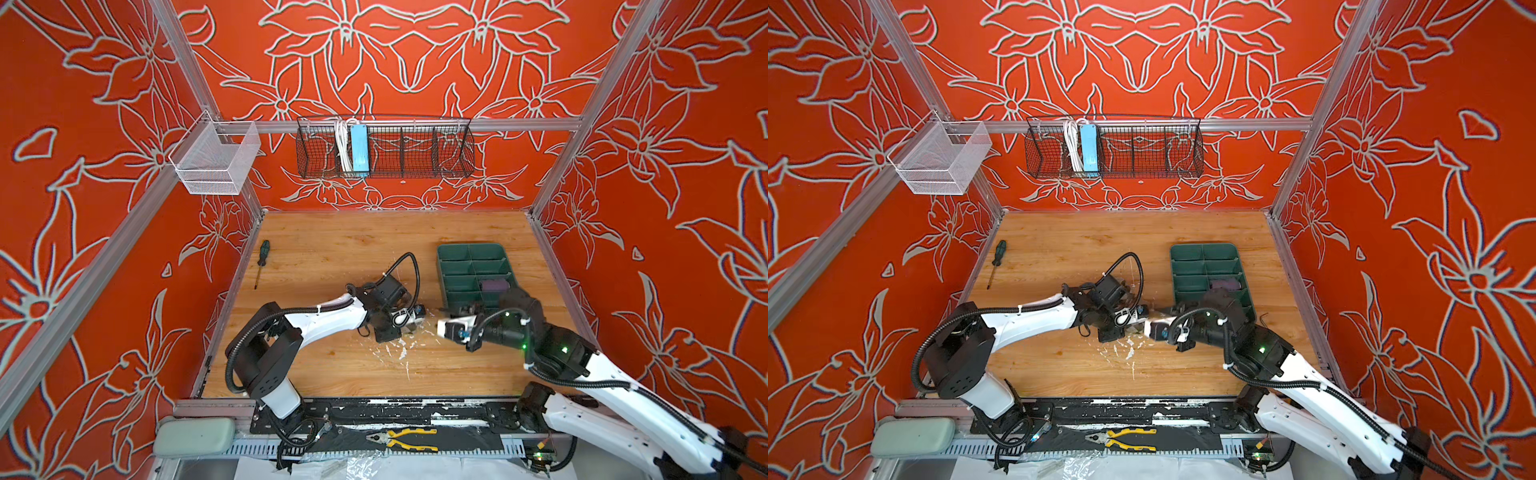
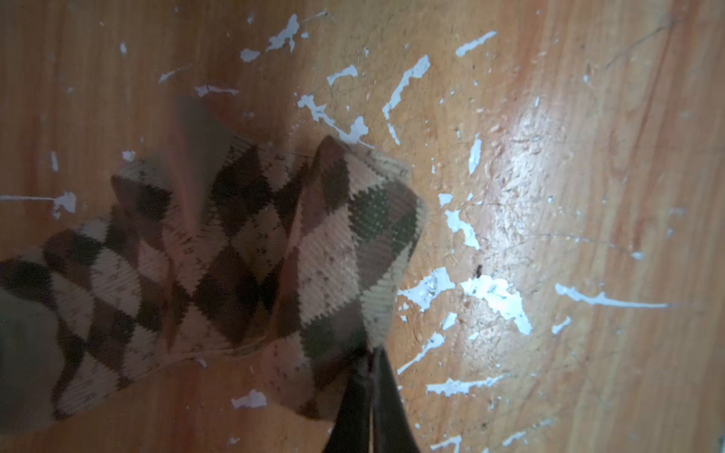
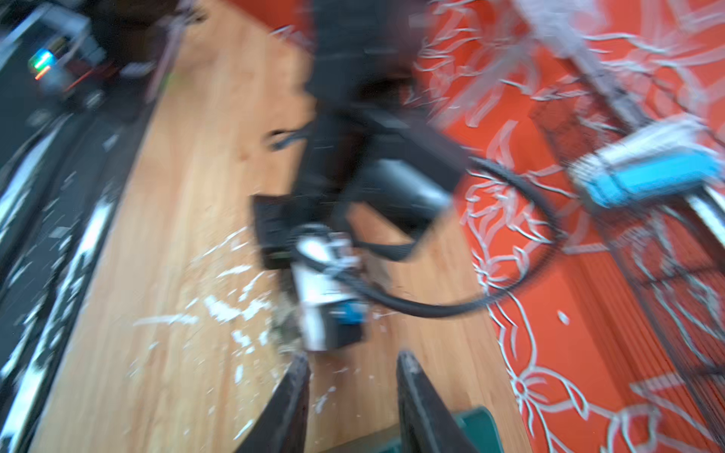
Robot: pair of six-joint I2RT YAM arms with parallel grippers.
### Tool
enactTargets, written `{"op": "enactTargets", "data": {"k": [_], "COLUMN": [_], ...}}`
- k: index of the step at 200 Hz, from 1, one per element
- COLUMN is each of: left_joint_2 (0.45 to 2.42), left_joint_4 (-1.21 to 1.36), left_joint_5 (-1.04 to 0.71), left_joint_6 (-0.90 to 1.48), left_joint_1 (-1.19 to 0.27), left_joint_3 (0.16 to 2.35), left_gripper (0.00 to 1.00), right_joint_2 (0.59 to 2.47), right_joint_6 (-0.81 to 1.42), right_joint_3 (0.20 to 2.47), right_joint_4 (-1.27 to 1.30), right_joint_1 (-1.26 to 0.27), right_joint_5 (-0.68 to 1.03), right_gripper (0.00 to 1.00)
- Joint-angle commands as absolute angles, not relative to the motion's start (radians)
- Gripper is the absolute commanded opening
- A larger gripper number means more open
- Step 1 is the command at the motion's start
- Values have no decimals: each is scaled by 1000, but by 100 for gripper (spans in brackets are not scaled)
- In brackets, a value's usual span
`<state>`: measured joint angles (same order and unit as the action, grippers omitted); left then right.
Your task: Roll the socks
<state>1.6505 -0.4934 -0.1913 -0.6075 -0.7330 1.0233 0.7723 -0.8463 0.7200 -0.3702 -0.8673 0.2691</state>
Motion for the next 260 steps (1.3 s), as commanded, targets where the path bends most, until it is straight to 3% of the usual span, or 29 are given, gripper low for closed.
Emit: {"op": "enactTargets", "data": {"k": [1,30,87,175,194,238,260], "left_joint_2": [1708,1754,1753,1745,1740,1667,1561], "left_joint_4": [-624,-651,-647,-651,-656,-623,-531], "left_joint_5": [-306,-298,-312,-321,-320,-296,-252], "left_joint_6": [-558,-535,-517,-519,-522,-512,-483], "left_joint_1": [-703,-695,-694,-695,-695,-695,-695], "left_joint_3": [1086,1129,1135,1129,1127,1110,1047], "left_gripper": [0,0,0,0,0,0,2], "right_joint_2": [846,1042,1391,1660,1688,1689,1665], "right_joint_6": [-933,-941,-1006,-1038,-1053,-1034,-996], "right_joint_3": [666,586,527,588,606,693,759], "right_joint_4": [-395,-165,353,476,445,136,-100], "right_joint_1": [-983,-1110,-1107,-1005,-998,-996,-993], "right_joint_5": [58,-128,-284,-312,-299,-193,-123], "right_gripper": [44,48,53,51,44,8,4]}}
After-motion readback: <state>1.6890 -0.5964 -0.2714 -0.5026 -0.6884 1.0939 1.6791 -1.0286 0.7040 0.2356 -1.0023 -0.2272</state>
